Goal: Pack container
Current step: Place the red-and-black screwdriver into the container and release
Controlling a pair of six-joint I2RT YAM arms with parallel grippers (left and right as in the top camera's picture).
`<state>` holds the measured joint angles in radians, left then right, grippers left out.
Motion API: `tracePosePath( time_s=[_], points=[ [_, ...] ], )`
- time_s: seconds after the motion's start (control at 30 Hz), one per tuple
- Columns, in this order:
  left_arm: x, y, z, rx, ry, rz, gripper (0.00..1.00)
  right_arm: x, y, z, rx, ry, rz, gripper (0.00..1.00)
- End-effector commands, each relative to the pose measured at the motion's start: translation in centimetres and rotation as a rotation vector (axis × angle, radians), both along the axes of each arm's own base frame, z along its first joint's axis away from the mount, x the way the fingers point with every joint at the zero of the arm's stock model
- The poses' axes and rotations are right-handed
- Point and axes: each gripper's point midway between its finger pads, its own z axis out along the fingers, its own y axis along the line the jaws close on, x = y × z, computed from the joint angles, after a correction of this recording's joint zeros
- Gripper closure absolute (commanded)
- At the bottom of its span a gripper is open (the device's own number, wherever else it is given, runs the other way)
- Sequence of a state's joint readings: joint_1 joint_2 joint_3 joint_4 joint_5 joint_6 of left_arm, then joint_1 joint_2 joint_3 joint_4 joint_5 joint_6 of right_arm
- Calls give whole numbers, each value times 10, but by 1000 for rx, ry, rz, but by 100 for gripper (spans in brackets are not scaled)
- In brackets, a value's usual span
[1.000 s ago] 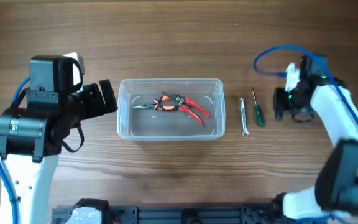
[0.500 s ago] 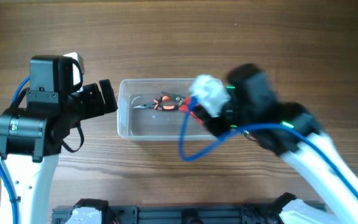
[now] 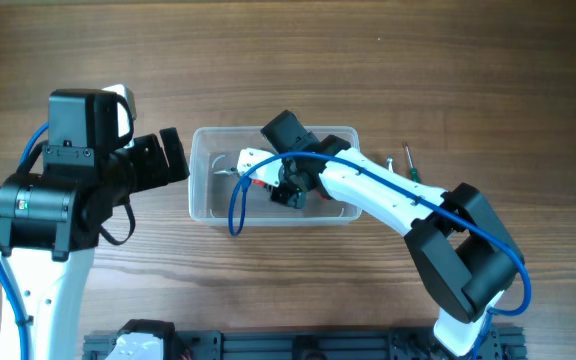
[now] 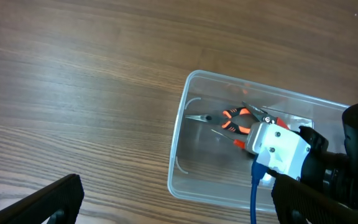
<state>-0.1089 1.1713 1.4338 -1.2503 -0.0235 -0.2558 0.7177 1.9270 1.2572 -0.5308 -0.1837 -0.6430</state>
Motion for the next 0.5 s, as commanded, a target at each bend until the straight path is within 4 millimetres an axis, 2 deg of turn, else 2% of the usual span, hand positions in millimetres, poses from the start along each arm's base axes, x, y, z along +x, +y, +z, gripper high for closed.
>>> tracePosePath(
  time_s=[0.0,0.1,0.13,0.17,0.2,0.23,0.27,0.3,0.33,0.4,0.43,0.47],
  points=[
    [0,-1,5,-6,-17,-16,0,-10,11,-2,44,29,67,96],
    [0,-1,5,-6,-17,-16,0,-15,18,-2,55,30,87,95],
    [0,-1,5,-6,-17,-16,0,-21,23,-2,54,32,103,92],
    [0,-1,5,-6,-17,-16,0,-25,27,-2,52,30,116,83],
    [0,-1,5,-6,-17,-16,0,-28,29,-2,43,23,122,55],
    [0,-1,5,-6,-17,-16,0,-26,27,-3,28,14,105,43],
    [0,-1,5,-6,-17,-16,0,-9,17,0,-24,-32,-42,23],
    [0,-1,5,-6,-17,-16,0,4,10,6,-48,-70,-150,20],
    [0,-1,5,-6,-17,-16,0,17,0,20,-67,-115,-252,18],
    [0,-1,5,-6,-17,-16,0,30,-13,58,-64,-179,-341,18],
    [0,-1,5,-6,-17,-16,0,37,-26,95,-43,-238,-428,18],
    [0,-1,5,-6,-17,-16,0,41,-37,123,-8,-283,-490,18]
  ],
)
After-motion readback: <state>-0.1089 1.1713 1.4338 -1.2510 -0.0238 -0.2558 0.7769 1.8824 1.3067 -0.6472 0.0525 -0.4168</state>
